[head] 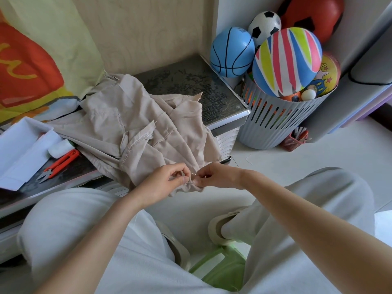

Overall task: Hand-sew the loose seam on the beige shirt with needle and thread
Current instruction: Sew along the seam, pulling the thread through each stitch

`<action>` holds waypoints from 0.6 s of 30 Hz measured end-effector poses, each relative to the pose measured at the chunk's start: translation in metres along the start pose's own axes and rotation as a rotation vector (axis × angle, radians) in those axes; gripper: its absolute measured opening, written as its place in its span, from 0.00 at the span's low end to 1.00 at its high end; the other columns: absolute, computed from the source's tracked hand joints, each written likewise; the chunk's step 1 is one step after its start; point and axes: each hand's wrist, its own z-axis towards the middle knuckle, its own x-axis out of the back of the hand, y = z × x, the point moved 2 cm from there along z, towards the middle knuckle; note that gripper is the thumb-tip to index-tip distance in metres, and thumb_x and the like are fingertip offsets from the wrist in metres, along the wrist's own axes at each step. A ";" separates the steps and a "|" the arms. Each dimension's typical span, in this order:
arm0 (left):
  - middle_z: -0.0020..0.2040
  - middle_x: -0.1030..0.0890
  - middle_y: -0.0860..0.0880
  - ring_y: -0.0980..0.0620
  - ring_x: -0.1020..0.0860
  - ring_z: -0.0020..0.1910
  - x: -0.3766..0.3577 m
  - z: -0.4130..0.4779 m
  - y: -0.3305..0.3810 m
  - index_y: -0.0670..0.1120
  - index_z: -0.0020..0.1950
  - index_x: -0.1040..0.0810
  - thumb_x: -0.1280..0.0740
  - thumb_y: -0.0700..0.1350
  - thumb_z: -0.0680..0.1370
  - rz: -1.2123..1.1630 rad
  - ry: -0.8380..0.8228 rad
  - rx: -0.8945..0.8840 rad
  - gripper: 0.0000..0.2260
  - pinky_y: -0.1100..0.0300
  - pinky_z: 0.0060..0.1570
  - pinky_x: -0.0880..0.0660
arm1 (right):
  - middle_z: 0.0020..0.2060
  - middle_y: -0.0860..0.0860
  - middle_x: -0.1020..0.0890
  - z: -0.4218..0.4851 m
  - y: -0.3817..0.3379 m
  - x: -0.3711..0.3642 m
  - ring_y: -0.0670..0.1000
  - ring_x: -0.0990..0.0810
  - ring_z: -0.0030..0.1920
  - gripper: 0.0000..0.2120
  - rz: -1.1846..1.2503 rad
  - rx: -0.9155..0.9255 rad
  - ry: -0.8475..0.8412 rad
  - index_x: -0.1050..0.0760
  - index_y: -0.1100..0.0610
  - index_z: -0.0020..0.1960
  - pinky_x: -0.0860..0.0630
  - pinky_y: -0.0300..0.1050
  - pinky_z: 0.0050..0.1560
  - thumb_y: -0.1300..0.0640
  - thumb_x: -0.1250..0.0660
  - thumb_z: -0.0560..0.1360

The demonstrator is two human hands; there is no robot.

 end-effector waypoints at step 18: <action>0.38 0.26 0.52 0.55 0.28 0.40 0.002 -0.002 -0.008 0.53 0.40 0.25 0.35 0.41 0.78 0.039 -0.005 0.014 0.10 0.53 0.43 0.28 | 0.36 0.49 0.24 -0.001 0.007 0.012 0.48 0.29 0.39 0.11 0.256 -0.004 0.288 0.24 0.53 0.38 0.35 0.32 0.32 0.56 0.37 0.79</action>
